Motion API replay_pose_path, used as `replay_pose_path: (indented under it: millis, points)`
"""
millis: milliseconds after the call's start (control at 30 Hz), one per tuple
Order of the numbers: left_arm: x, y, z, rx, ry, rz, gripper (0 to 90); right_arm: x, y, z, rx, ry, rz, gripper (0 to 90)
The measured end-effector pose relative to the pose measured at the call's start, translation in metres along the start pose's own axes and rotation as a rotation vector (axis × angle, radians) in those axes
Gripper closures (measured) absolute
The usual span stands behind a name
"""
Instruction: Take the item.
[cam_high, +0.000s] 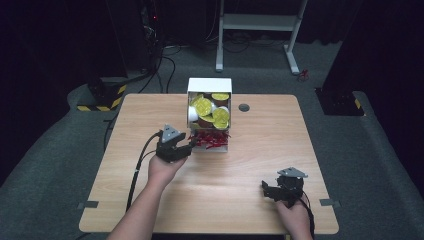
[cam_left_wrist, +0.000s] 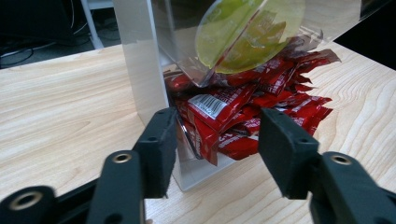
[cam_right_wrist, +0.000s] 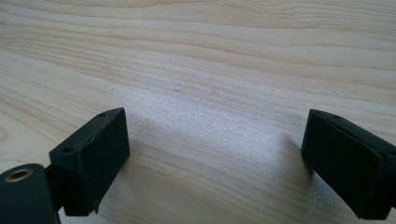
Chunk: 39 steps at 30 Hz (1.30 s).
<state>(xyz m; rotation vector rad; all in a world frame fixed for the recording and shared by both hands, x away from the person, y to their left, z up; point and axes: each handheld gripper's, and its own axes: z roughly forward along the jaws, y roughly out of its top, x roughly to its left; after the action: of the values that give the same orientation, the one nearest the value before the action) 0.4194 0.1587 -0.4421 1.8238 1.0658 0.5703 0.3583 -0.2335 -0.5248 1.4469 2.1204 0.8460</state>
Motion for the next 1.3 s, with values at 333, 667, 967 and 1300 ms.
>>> replay_pose_path:
  millis: [333,667,967,1300]
  points:
    - [-0.001,-0.002,0.009,0.014,0.01,0.012,56.2,0.0,0.0,0.0,0.001,0.0,0.003,7.7]
    - [0.0,0.001,0.009,-0.011,0.024,0.034,75.0,0.001,0.0,0.0,-0.001,-0.002,0.004,7.7]
    - [-0.002,0.001,0.01,-0.008,0.069,0.033,75.1,0.001,0.0,0.0,-0.002,-0.003,0.004,7.7]
    - [-0.003,0.002,0.012,-0.007,0.075,0.043,81.8,0.001,0.0,0.0,-0.001,-0.002,0.005,7.7]
